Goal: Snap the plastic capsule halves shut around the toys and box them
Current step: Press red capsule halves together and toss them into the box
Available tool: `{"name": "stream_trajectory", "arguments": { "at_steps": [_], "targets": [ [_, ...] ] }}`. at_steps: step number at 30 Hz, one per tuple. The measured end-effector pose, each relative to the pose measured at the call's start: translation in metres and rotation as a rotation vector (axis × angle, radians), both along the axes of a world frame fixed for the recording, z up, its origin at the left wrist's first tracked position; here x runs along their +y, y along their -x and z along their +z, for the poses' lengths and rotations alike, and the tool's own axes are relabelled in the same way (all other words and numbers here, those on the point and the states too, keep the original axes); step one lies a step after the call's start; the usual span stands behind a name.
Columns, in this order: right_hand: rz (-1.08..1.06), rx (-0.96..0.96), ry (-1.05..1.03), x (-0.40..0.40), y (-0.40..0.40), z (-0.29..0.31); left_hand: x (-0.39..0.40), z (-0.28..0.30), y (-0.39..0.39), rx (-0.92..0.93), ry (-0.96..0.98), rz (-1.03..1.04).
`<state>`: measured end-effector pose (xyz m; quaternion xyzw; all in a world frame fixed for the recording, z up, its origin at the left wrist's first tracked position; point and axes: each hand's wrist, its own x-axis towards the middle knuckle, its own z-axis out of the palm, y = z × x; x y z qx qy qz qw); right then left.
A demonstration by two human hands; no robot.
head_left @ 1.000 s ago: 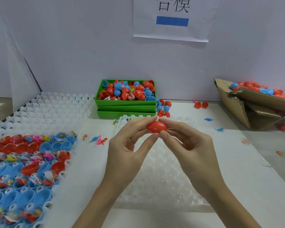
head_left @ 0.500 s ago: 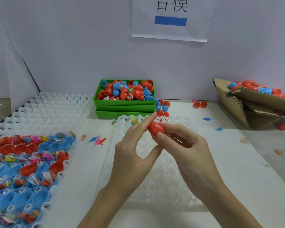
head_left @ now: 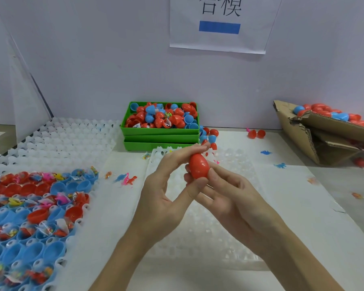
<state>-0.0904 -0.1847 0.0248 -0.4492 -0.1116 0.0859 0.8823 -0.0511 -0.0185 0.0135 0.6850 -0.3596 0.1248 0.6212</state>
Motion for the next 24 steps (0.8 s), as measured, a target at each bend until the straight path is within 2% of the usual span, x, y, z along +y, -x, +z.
{"name": "stream_trajectory", "arguments": {
  "at_steps": [4, 9, 17, 24],
  "targets": [
    [0.09, -0.019, -0.067, 0.004, 0.001, -0.001, -0.003, 0.003, 0.005, 0.026, 0.049, -0.003],
    [0.079, -0.007, -0.127, 0.01, 0.002, -0.006, -0.007, 0.004, 0.009, 0.07, 0.118, -0.003],
    [0.042, 0.043, -0.146, 0.016, 0.001, -0.012, -0.01, 0.0, 0.01, 0.02, 0.089, 0.113],
    [0.049, 0.078, -0.188, 0.015, 0.001, -0.013, -0.012, 0.001, 0.008, 0.063, 0.075, 0.105]
  ]
}}
